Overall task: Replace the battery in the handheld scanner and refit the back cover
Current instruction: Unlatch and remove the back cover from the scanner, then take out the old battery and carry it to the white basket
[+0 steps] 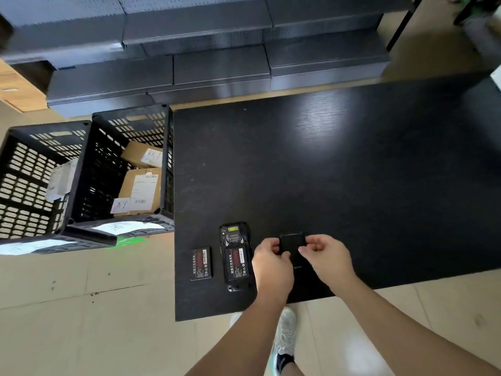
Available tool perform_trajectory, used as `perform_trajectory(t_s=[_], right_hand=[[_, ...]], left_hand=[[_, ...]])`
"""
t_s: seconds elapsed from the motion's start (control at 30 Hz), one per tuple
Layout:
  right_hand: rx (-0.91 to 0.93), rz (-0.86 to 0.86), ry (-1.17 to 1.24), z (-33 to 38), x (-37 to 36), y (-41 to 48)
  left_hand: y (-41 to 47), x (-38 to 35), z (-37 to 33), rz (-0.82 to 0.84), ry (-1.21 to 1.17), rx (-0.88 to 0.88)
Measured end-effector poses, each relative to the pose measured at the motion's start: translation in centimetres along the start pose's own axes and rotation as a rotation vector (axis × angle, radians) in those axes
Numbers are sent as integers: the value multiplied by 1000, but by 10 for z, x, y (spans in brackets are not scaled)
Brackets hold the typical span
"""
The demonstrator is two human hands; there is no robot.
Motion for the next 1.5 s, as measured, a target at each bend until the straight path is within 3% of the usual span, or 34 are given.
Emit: perform_trajectory(t_s=[0.6,0.97,1.07,1.23,1.5], right_hand=[[62,-45,-69,-15,-17,3],[102,-102,-45,-13,-17,1],[193,-101,-42,1,-26,-11],[436,42,-117,23,-73,-37],[587,206,-399,18,-101,-38]], left_hand=[[-4,-12,3,-30,280,-50],[-12,1,0,17,227,-136],[-16,27,4,14,234,-225],[-7,92,42,-102,287,-268],[2,111,75,45,397,-298]])
Point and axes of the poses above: each hand's wrist, its own y-axis towards the middle knuckle, its own x-axis out of the back of the hand, z = x × y, the point moved 3 cm from there along y, towards the middle knuckle, and after that the axes turned 3 degrees about z, right-handed, at the moved point
